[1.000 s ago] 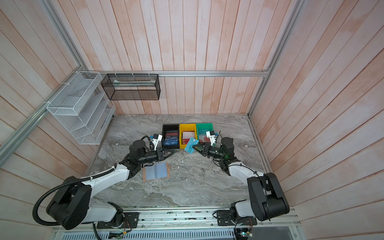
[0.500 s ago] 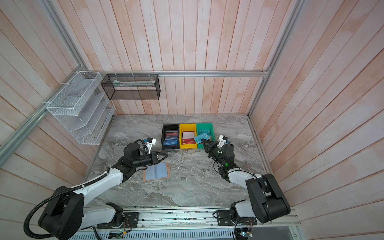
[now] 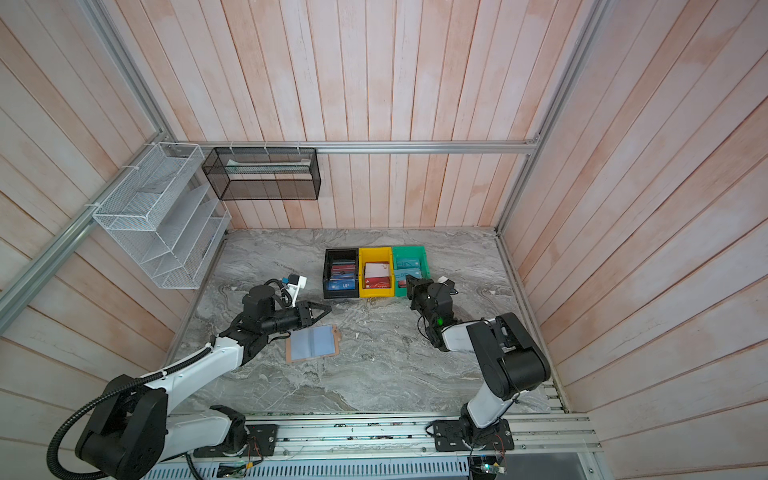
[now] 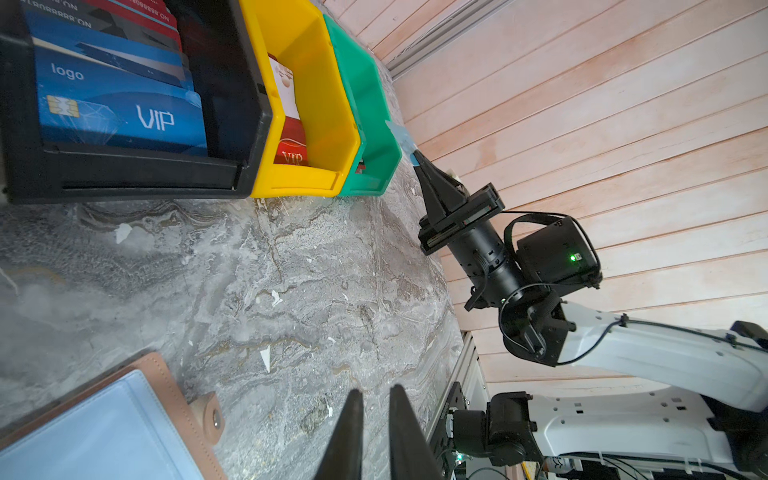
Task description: Take the credit cards out of the card holder
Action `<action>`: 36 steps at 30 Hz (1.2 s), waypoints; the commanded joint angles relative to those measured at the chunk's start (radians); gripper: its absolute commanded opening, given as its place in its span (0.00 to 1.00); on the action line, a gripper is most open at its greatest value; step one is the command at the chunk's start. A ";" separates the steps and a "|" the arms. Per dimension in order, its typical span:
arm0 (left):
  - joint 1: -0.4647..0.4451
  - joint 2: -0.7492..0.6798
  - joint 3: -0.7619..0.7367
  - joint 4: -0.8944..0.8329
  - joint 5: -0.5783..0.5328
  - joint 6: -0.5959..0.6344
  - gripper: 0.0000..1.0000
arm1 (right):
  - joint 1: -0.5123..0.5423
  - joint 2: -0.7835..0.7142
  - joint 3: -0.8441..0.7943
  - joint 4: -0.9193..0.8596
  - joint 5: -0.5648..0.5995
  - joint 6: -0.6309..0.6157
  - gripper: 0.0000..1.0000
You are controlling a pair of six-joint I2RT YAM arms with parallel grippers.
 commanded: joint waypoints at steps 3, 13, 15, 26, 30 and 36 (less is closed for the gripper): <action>0.004 0.034 0.024 -0.002 0.041 0.023 0.16 | -0.002 0.057 0.041 0.052 0.080 0.092 0.00; 0.004 0.076 0.037 0.029 0.053 0.009 0.16 | -0.034 0.152 0.124 0.061 0.041 0.108 0.00; 0.005 0.076 0.038 0.030 0.053 0.010 0.16 | -0.039 0.165 0.140 0.049 0.041 0.102 0.00; 0.006 0.079 0.044 0.025 0.048 0.013 0.16 | -0.055 0.155 0.228 -0.120 0.077 0.021 0.00; 0.008 0.079 0.042 0.025 0.048 0.015 0.16 | -0.062 0.163 0.278 -0.203 0.074 -0.007 0.00; 0.009 0.074 0.037 0.023 0.045 0.015 0.16 | -0.066 0.207 0.366 -0.264 0.041 -0.059 0.00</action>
